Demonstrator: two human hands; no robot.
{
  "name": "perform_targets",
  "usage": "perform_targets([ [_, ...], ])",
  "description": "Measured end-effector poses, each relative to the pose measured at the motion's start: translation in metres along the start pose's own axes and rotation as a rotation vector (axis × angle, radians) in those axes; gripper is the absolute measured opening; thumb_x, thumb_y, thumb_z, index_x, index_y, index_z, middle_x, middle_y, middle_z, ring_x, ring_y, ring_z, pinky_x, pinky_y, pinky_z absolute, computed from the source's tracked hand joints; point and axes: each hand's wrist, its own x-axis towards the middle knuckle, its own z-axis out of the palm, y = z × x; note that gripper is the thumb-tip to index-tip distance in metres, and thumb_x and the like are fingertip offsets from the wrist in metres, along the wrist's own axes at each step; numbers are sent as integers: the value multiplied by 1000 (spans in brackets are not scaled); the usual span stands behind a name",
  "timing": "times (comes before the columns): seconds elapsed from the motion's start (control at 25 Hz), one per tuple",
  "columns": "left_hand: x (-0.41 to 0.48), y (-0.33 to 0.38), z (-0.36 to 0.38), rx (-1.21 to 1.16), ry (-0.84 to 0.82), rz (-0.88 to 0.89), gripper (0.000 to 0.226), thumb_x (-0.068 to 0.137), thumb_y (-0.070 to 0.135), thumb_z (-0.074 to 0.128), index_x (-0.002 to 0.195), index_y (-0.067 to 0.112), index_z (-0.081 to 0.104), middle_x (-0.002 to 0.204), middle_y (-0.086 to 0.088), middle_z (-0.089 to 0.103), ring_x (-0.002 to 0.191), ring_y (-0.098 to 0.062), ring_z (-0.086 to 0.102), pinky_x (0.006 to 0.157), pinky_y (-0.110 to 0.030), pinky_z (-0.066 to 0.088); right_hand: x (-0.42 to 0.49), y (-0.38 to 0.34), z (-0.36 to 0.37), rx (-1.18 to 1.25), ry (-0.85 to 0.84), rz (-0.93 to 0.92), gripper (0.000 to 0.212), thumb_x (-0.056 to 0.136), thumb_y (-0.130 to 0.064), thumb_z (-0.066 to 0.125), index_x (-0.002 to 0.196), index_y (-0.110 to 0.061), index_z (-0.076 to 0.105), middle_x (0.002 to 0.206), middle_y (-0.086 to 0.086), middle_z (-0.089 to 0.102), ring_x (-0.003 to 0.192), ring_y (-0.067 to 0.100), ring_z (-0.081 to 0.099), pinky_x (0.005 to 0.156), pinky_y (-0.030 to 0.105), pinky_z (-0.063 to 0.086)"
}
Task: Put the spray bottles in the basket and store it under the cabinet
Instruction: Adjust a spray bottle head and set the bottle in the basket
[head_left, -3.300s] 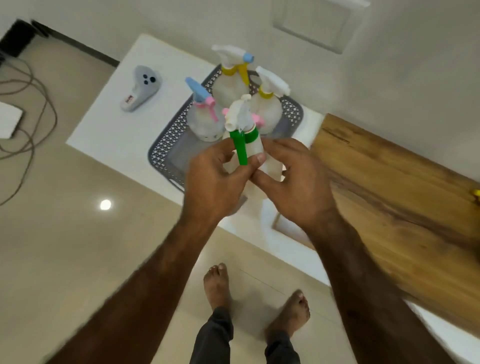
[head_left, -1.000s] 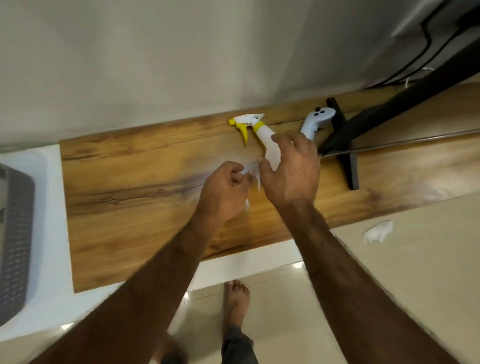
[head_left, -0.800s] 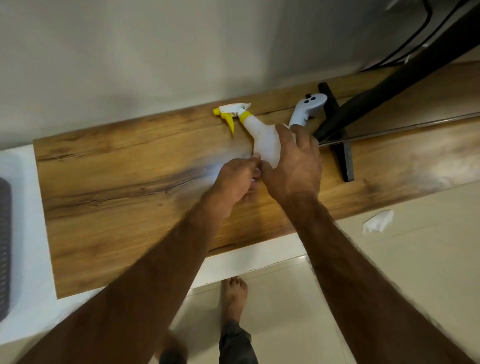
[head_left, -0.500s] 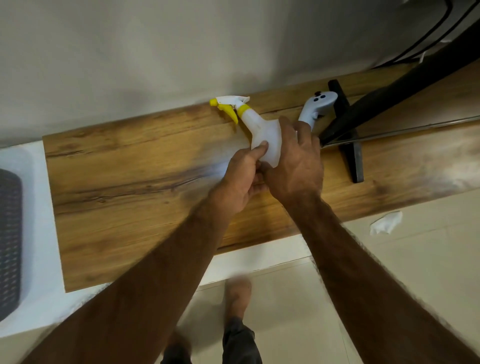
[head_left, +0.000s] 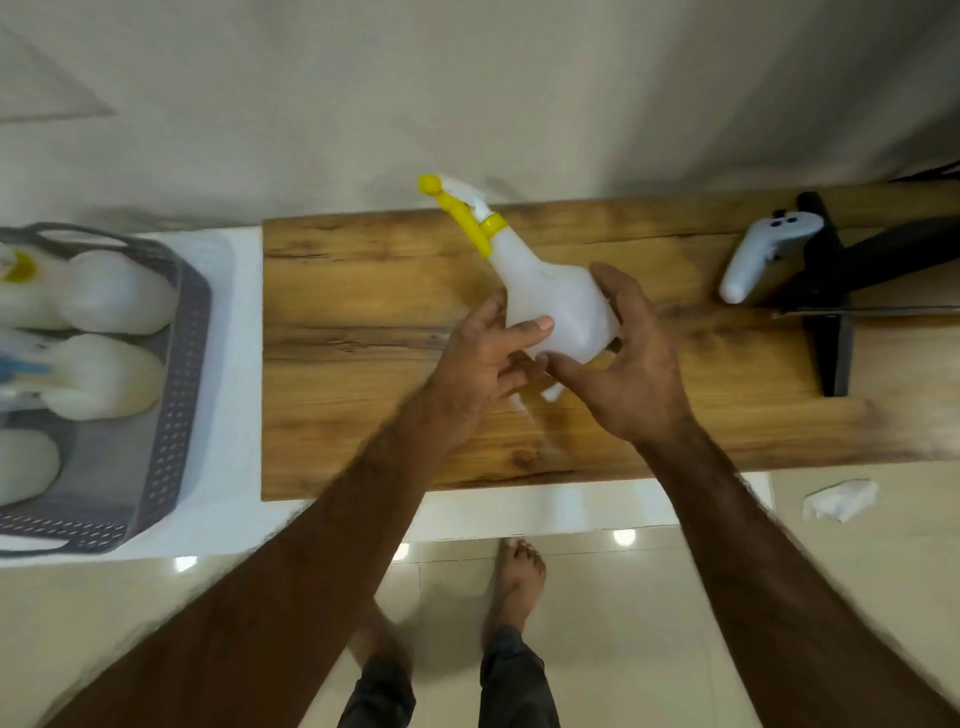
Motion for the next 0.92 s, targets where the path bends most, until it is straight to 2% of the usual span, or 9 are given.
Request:
perform_targets([
  [0.12, -37, 20, -47, 36, 13, 100, 62, 88, 15, 73, 147, 16, 53, 139, -11, 70, 121, -28, 72, 89, -37, 64, -5, -44, 26, 56, -148, -9, 90, 72, -29, 88, 147, -20, 40, 137, -14, 51, 123, 7, 52, 99, 34, 52],
  [0.24, -74, 37, -87, 162, 133, 248, 72, 77, 19, 86, 142, 22, 55, 130, -2, 73, 120, -23, 73, 89, -39, 65, -9, -83, 55, 2, -248, -90, 87, 71, -32, 88, 145, -24, 42, 132, -19, 53, 118, 5, 52, 92, 32, 53],
  [0.36, -114, 45, -140, 308, 286, 371, 76, 76, 20, 93, 140, 30, 55, 130, 12, 69, 120, -15, 71, 88, -34, 65, -19, -127, 103, -79, -316, -198, 84, 71, -51, 82, 143, -31, 43, 134, -11, 57, 115, 11, 54, 84, 35, 56],
  [0.48, -152, 42, -193, 355, 465, 449, 87, 69, 32, 94, 146, 29, 54, 141, 6, 64, 124, -16, 68, 87, -34, 65, -32, -163, 159, -204, -341, -328, 85, 70, -63, 69, 144, -28, 45, 134, -3, 58, 114, 16, 53, 85, 38, 54],
  [0.6, -183, 34, -236, 426, 615, 530, 86, 69, 33, 92, 146, 26, 55, 141, 0, 60, 126, -14, 65, 89, -22, 60, -47, -191, 209, -300, -383, -400, 89, 71, -63, 64, 147, -23, 42, 131, 0, 58, 116, 23, 54, 91, 45, 53],
  [0.72, -212, 26, -278, 439, 729, 539, 82, 72, 33, 93, 144, 26, 55, 140, 2, 57, 127, -13, 62, 90, -16, 58, -68, -215, 256, -313, -436, -490, 82, 77, -56, 67, 146, -20, 43, 131, 3, 61, 112, 25, 58, 91, 42, 52],
  [0.8, -225, 19, -300, 466, 800, 532, 81, 70, 46, 88, 141, 29, 53, 137, 4, 56, 126, -13, 61, 92, -20, 58, -82, -224, 284, -328, -474, -522, 81, 78, -51, 72, 146, -19, 43, 130, 5, 63, 111, 25, 60, 90, 40, 52],
  [0.92, -233, 6, -328, 485, 861, 489, 84, 66, 53, 82, 140, 26, 54, 133, 4, 55, 126, -19, 60, 95, -37, 62, -89, -229, 320, -434, -538, -551, 88, 74, -43, 77, 148, -11, 42, 129, 12, 65, 113, 33, 62, 96, 44, 52],
])
